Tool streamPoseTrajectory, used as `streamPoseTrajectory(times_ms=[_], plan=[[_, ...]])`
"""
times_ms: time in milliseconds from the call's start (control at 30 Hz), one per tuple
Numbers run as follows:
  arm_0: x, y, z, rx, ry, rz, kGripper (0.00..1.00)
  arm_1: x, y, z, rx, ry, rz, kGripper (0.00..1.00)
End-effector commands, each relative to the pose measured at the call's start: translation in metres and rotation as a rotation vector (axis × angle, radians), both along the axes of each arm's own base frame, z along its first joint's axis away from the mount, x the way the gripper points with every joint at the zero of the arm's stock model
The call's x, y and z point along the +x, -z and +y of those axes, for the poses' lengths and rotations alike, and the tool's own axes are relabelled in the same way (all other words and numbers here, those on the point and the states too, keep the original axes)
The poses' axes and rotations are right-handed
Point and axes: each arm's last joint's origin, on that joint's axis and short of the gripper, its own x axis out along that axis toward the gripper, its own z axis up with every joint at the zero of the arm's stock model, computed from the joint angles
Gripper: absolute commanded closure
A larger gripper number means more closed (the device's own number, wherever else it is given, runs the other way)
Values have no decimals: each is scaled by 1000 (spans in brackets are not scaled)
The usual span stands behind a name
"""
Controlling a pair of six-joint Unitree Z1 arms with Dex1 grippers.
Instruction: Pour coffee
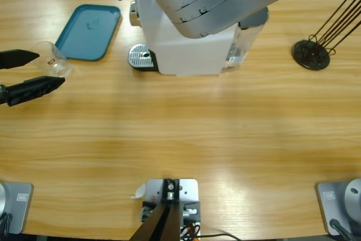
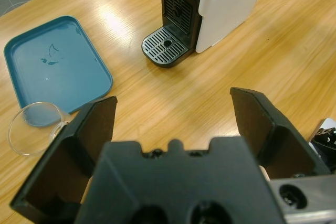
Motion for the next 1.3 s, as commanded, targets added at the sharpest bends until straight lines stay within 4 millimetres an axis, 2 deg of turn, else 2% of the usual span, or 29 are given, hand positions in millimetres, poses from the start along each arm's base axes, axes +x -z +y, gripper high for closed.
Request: streamPoseTrajectory(times_ms=[33,233,633,967,1033,1100,1233,1300], plan=[[1,15,-1,43,-9,42,69,-6,94,23,-162,-45,132,1000],[3,17,-3,52,-8,52,69,-6,107,23,-151,-28,143,1000],[3,18,-3,54,-5,63,64,20,135,16,-150,36,171,1000],[4,19,-5,57,-10,75,64,18,150,10,-139,59,200,1000],[4,19,-5,57,-15,70,64,16,142,6,-125,60,194,1000],[4,17,-3,54,-24,58,64,12,122,-1,-80,62,181,1000],[3,14,0,47,-57,42,57,-5,62,-22,101,-43,202,1000],[4,13,0,40,-65,44,50,-15,29,-40,187,-110,222,996]])
